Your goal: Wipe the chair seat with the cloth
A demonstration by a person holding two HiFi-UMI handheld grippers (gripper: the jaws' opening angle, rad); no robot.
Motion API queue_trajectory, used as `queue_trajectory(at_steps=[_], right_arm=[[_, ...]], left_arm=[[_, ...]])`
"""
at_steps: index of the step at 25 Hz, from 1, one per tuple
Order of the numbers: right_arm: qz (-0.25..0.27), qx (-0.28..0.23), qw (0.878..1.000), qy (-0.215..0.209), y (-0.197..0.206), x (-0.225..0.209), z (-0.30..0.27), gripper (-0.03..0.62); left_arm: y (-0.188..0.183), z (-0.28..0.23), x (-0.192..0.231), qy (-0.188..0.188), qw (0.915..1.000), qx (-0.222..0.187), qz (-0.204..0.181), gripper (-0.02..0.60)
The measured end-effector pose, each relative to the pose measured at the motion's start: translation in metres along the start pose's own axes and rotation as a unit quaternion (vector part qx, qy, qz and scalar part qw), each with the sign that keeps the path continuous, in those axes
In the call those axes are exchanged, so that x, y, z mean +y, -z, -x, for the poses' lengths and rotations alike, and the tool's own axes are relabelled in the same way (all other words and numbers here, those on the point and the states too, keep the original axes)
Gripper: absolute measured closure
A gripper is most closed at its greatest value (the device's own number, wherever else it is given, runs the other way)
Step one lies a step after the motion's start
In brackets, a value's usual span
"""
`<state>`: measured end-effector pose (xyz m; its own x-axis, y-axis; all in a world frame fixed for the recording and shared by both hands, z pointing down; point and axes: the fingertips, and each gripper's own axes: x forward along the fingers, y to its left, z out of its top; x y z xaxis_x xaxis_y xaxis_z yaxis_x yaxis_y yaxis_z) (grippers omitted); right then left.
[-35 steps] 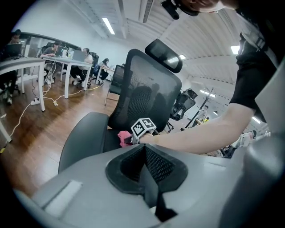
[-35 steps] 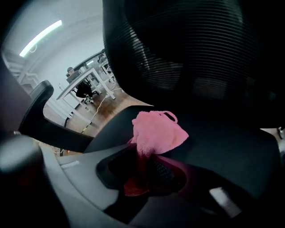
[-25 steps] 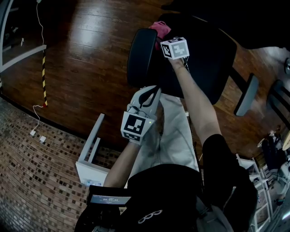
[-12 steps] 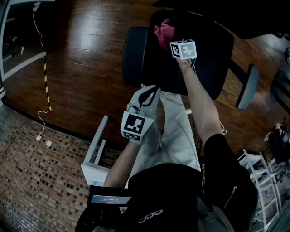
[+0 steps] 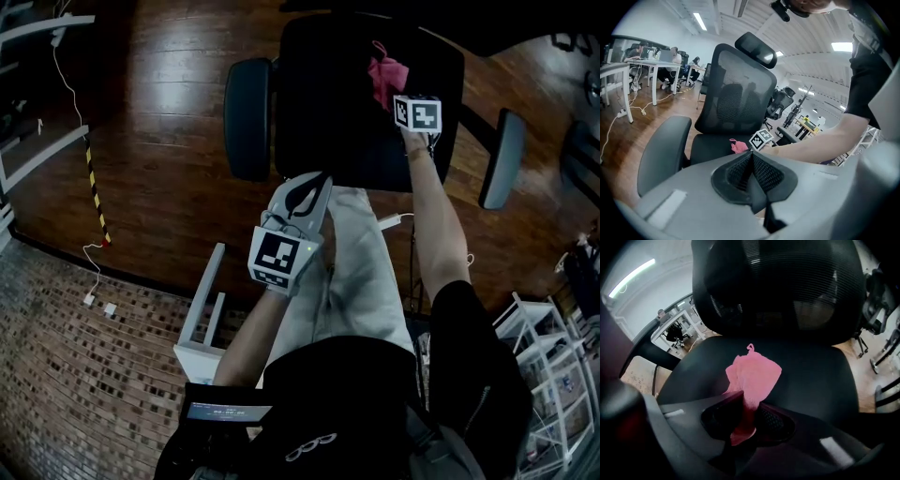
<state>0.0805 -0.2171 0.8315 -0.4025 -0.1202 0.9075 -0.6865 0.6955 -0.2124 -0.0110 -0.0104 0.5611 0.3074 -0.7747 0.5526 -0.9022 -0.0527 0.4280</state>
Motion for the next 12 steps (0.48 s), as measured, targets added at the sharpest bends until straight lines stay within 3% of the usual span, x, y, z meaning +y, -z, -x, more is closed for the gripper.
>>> queue_trajectory(at_steps=[7, 12], right_arm=[[-0.047, -0.003, 0.996, 0.080, 0.027, -0.088, 0.045, 0.523], [-0.069, -0.002, 0.989, 0.134, 0.035, -0.124, 0.065, 0.523]], left_arm=[[-0.001, -0.008, -0.014, 0.012, 0.9999, 0.005, -0.010, 0.589], [0.003, -0.010, -0.022, 0.018, 0.9997, 0.008, -0.016, 0.589]])
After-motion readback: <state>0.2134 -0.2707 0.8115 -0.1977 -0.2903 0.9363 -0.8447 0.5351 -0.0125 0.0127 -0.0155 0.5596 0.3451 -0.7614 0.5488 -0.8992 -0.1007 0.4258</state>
